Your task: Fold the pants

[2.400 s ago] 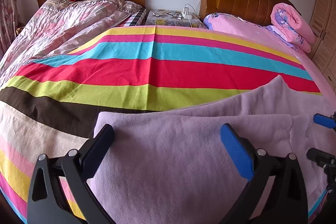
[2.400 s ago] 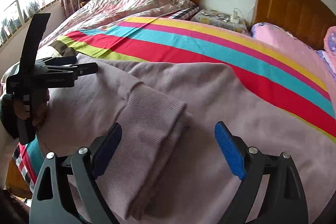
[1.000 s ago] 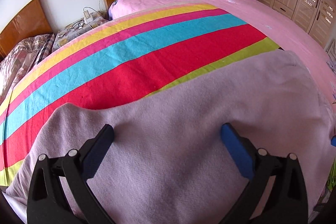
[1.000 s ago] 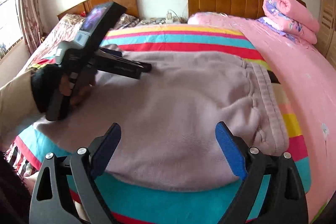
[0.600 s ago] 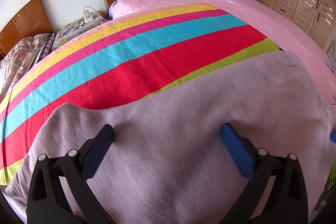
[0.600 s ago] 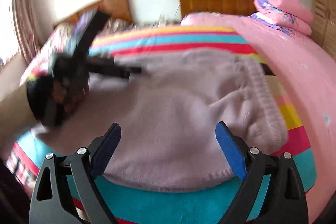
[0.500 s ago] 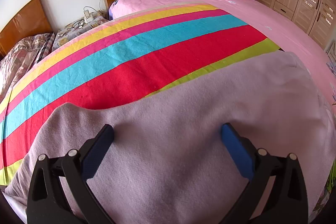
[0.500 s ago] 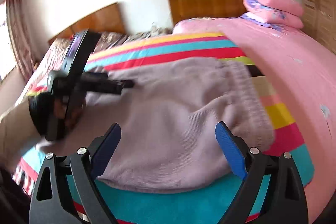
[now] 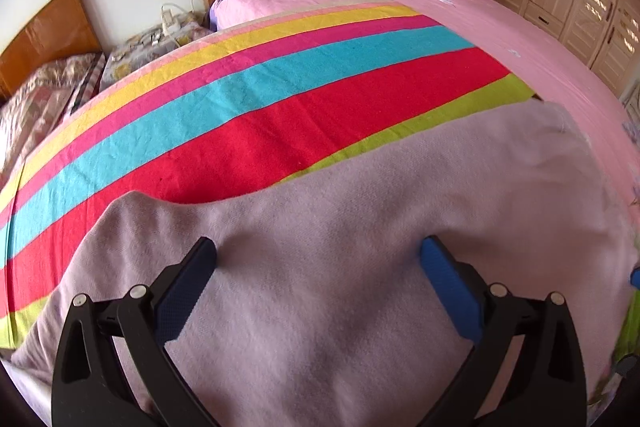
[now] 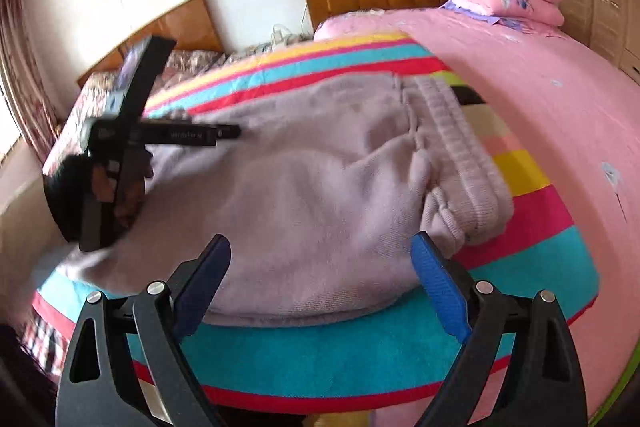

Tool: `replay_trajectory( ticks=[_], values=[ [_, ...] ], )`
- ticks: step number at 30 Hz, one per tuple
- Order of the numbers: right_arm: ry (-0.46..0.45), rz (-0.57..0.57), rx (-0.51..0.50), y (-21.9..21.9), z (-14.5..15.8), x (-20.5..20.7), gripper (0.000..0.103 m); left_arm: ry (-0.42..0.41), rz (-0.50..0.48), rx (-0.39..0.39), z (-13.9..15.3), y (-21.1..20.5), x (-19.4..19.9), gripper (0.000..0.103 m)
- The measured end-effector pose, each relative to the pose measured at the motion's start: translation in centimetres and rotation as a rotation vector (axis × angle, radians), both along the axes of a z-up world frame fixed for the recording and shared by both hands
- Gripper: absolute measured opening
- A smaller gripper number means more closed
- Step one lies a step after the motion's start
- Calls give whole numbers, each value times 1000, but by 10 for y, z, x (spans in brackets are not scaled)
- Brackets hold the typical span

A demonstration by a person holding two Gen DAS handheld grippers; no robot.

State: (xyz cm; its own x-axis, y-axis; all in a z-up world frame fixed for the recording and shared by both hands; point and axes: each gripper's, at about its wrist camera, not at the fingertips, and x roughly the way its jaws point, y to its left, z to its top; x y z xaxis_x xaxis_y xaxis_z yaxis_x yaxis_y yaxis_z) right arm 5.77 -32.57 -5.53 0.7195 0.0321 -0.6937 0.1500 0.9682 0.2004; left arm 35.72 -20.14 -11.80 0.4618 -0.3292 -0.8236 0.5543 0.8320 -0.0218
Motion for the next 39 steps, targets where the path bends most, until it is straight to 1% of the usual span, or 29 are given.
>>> replay_trajectory(
  ticks=[2, 4, 5, 7, 8, 9, 11, 12, 13, 14, 15, 16, 18, 20, 22, 23, 25, 26, 27, 29, 30, 31, 32, 34, 38, 39],
  values=[
    [-27, 10, -19, 0, 10, 3, 88, 28, -2, -121, 21, 8, 0, 102],
    [-35, 26, -59, 0, 22, 20, 88, 39, 18, -167, 36, 9, 5, 102],
    [-26, 45, -90, 2, 27, 33, 88, 48, 18, -169, 39, 6, 9, 102],
    [1, 131, -162, 6, 34, 70, 88, 59, 29, -149, 37, -1, 15, 102],
    [18, 170, -160, 5, 32, 87, 88, 57, 40, -135, 33, -4, 16, 102],
    [49, 216, -132, 2, 29, 108, 88, 55, 53, -128, 29, -4, 16, 102],
    [77, 256, -42, -11, 23, 145, 88, 59, 92, -124, 18, -1, 15, 102],
    [123, 275, 27, -21, 15, 165, 88, 61, 110, -121, 13, 1, 16, 102],
    [169, 275, 59, -26, 7, 177, 88, 65, 132, -116, 7, 5, 17, 102],
    [216, 242, 35, -32, -2, 191, 88, 72, 145, -112, 2, 7, 18, 102],
    [243, 223, 9, -35, -7, 199, 88, 58, 141, -114, 0, 8, 17, 102],
    [271, 228, 10, -38, -14, 206, 88, 30, 131, -104, -1, 8, 15, 102],
    [250, 235, 29, -42, -16, 212, 89, 1, 122, -72, -3, 3, 14, 102],
    [222, 223, 43, -45, -16, 212, 89, -15, 128, -56, -6, 1, 12, 102],
    [207, 180, 47, -45, -10, 210, 87, -23, 131, -60, -7, 2, 11, 102],
    [186, 184, 43, -40, -4, 208, 87, -20, 131, -71, -7, 4, 13, 102],
    [137, 262, 71, -30, 7, 214, 89, -13, 138, -104, -6, 9, 15, 102],
    [135, 297, 87, -25, 7, 216, 89, -11, 141, -114, -6, 11, 15, 102],
    [150, 315, 77, -20, 5, 221, 89, -11, 143, -117, -5, 11, 16, 102],
    [223, 303, 25, -17, -13, 236, 89, -11, 143, -119, -5, 11, 16, 102],
    [264, 281, 31, -20, -25, 243, 89, -10, 143, -122, -5, 11, 16, 102],
    [283, 256, 59, -25, -35, 248, 89, -8, 143, -130, -5, 11, 17, 102],
    [249, 247, 84, -29, -36, 249, 89, -6, 143, -139, -4, 12, 17, 102],
    [221, 239, 121, -34, -36, 249, 89, -5, 144, -145, -4, 13, 17, 102],
    [161, 227, 145, -39, -38, 246, 89, 1, 152, -116, -1, 9, 16, 102],
    [154, 226, 139, -37, -38, 246, 89, 13, 158, -124, 3, 11, 15, 101]
  ],
)
